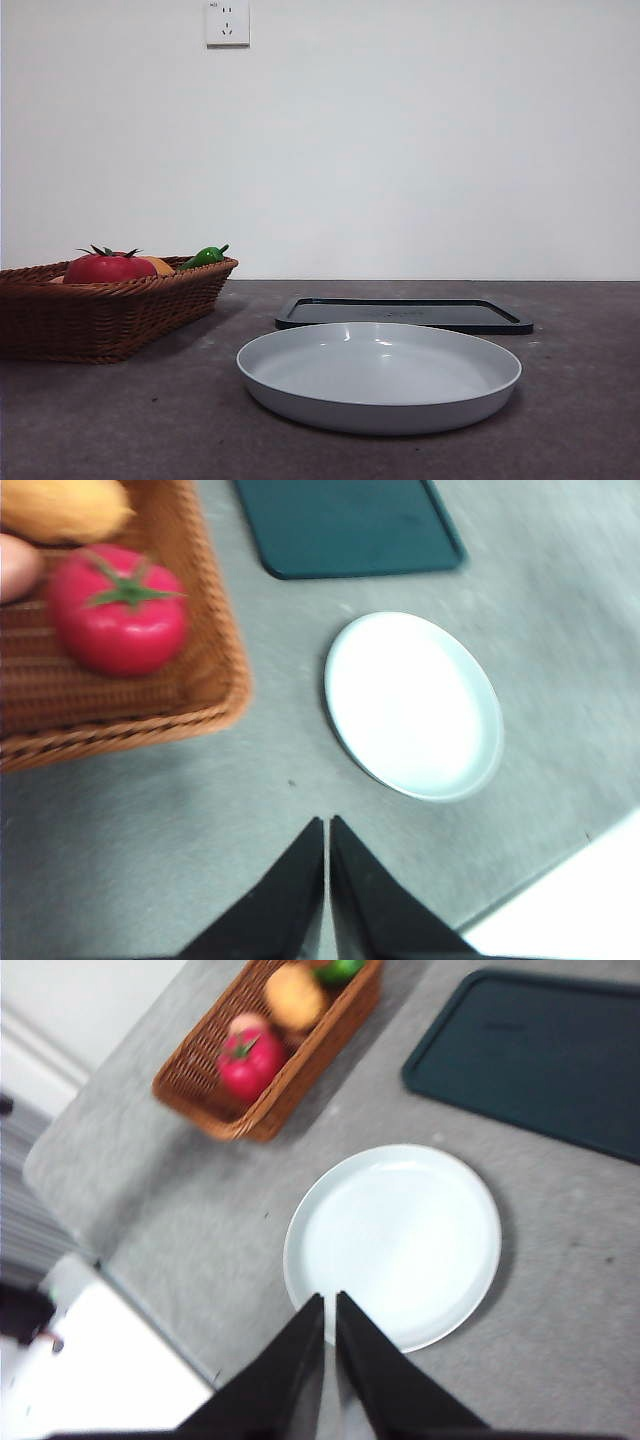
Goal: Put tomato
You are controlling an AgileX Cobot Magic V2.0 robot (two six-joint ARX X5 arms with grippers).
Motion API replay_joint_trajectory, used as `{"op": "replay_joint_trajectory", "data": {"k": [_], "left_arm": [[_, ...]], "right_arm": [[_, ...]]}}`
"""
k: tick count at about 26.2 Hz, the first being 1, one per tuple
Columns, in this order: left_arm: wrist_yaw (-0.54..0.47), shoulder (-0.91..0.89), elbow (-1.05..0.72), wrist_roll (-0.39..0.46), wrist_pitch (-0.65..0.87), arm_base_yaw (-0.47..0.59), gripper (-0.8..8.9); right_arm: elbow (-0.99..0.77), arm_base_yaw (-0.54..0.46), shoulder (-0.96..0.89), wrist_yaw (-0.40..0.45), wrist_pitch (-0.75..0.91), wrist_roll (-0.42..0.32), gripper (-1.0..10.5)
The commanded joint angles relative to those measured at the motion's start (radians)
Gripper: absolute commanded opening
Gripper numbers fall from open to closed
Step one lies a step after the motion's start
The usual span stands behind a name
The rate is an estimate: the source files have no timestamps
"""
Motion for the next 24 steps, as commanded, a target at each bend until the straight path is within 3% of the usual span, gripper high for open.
{"op": "replay_joint_trajectory", "data": {"k": [1, 7, 11, 17, 24], "left_arm": [[0.002, 0.006, 0.021, 0.027, 0.0, -0.016, 0.09], [0.002, 0.006, 0.021, 0.027, 0.001, -0.02, 0.11], [0.002, 0.006, 0.021, 0.022, 0.001, -0.02, 1.26], [0.001, 0.006, 0.021, 0.019, 0.002, -0.02, 4.13], [-0.019, 0.011, 0.021, 0.019, 0.042, -0.02, 4.47]], "right_arm": [[0.019, 0.041, 0.015, 0.004, -0.012, -0.044, 0.1], [0.019, 0.087, 0.019, 0.007, -0.023, -0.066, 0.1], [0.019, 0.088, 0.019, 0.007, -0.023, -0.064, 0.3], [0.019, 0.088, 0.019, 0.007, -0.024, -0.062, 3.6], [0.019, 0.088, 0.019, 0.007, -0.023, -0.062, 4.1]]}}
